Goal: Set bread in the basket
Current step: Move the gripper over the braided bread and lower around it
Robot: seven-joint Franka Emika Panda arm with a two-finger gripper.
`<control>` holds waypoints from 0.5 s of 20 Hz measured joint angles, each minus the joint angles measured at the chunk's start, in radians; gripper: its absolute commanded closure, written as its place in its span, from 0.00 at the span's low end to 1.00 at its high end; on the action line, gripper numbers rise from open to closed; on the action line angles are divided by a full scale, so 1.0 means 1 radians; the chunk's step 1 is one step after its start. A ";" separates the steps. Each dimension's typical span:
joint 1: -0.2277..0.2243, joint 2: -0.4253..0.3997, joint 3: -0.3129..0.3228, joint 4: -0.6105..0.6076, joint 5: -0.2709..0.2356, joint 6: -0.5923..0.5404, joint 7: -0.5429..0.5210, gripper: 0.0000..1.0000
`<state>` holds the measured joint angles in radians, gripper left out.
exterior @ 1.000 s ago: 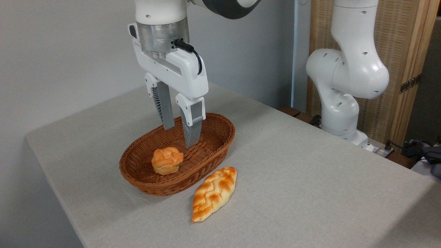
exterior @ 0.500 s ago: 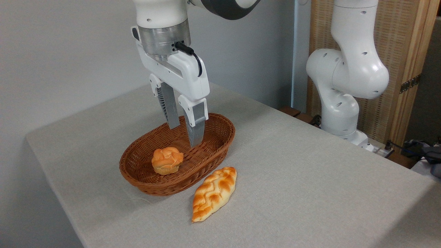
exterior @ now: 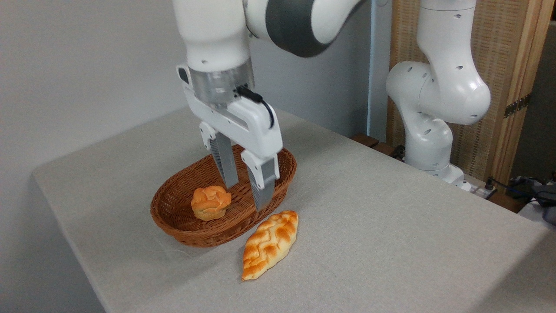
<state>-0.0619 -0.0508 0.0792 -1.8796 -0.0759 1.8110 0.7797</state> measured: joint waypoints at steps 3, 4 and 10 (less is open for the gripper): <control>0.004 0.003 0.049 -0.031 0.002 0.022 0.000 0.00; 0.006 0.005 0.065 -0.038 0.002 0.029 0.000 0.00; 0.008 0.026 0.099 -0.103 0.002 0.161 -0.128 0.00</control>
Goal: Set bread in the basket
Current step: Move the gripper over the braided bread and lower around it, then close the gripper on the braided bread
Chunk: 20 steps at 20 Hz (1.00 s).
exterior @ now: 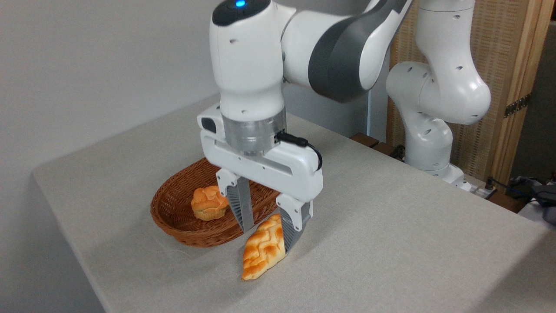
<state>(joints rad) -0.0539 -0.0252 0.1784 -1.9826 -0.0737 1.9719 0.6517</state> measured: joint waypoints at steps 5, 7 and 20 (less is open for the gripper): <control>-0.002 0.033 -0.001 -0.022 0.000 0.082 -0.119 0.00; -0.006 0.049 -0.003 -0.028 0.000 0.107 -0.146 0.00; -0.066 0.122 -0.013 -0.029 0.000 0.155 -0.169 0.00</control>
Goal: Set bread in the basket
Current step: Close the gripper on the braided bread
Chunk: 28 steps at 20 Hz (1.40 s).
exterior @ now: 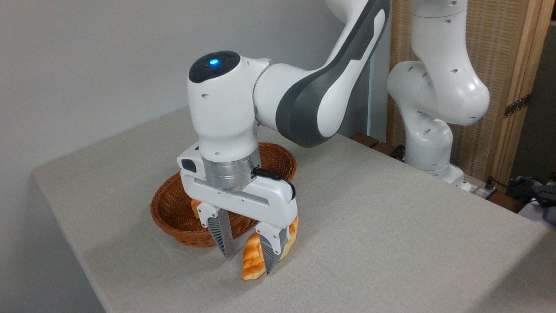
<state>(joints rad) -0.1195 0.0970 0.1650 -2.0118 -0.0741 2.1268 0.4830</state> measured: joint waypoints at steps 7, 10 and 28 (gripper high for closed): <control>-0.005 0.004 0.000 0.000 0.000 0.004 0.000 0.00; -0.004 0.004 0.001 0.000 0.001 -0.008 0.042 0.00; -0.001 0.004 0.013 0.000 0.019 -0.042 0.087 0.71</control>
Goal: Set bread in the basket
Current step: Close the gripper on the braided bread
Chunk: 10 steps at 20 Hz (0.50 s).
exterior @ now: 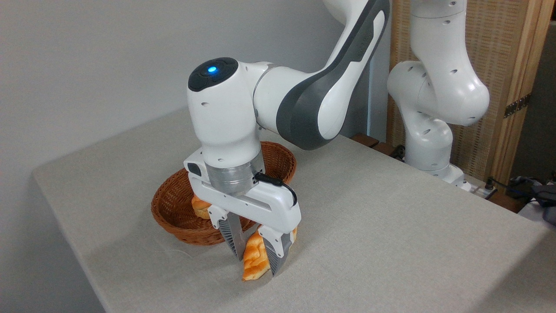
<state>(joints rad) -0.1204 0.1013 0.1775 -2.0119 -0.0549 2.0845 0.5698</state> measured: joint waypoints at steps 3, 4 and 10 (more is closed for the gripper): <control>0.000 0.000 0.000 0.000 0.000 0.000 0.000 0.78; 0.000 0.000 0.000 0.000 0.000 0.000 0.000 0.78; 0.000 0.000 0.000 0.000 0.000 0.000 0.000 0.77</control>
<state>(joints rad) -0.1202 0.1012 0.1775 -2.0118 -0.0549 2.0845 0.5698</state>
